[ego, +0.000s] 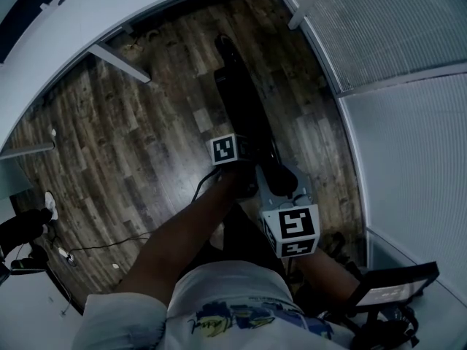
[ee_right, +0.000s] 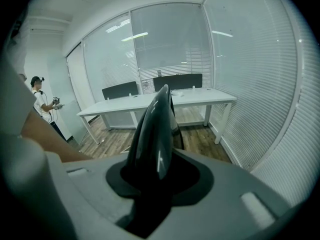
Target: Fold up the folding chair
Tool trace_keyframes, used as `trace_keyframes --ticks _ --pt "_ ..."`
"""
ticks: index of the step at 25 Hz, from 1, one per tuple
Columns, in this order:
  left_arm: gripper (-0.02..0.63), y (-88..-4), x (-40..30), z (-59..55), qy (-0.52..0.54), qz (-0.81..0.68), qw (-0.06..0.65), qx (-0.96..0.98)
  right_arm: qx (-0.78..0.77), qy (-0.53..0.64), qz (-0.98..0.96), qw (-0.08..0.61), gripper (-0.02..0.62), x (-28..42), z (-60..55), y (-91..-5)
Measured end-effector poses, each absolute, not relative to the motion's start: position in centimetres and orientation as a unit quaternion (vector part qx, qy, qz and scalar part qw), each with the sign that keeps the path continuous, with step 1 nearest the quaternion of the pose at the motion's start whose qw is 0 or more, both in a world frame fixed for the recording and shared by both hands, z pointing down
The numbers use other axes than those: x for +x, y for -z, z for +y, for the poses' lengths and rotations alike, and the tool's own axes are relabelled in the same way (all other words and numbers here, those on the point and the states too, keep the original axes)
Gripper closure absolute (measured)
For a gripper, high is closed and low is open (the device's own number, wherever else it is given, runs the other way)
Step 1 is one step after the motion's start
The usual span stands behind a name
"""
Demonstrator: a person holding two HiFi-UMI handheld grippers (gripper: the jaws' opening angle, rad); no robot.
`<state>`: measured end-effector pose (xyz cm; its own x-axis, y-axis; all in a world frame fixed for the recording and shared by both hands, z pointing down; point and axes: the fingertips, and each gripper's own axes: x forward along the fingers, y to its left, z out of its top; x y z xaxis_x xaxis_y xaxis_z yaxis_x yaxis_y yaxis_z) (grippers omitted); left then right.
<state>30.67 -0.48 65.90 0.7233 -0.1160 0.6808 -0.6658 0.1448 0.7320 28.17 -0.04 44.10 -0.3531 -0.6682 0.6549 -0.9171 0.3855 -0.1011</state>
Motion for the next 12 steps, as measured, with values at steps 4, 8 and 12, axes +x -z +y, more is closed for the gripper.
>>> trace_keyframes --ticks 4,8,12 --pt "0.476 -65.63 30.4 -0.33 -0.202 -0.314 0.689 0.622 0.503 -0.233 -0.789 0.266 0.492 27.61 0.11 -43.84" --pt "0.474 -65.65 30.56 -0.52 -0.205 -0.317 0.684 0.624 0.503 -0.234 -0.789 0.264 0.492 27.79 0.05 -43.86" --pt "0.474 -65.94 31.03 -0.86 -0.217 -0.322 0.678 0.625 0.502 -0.239 -0.79 0.257 0.489 27.85 -0.17 -43.82"
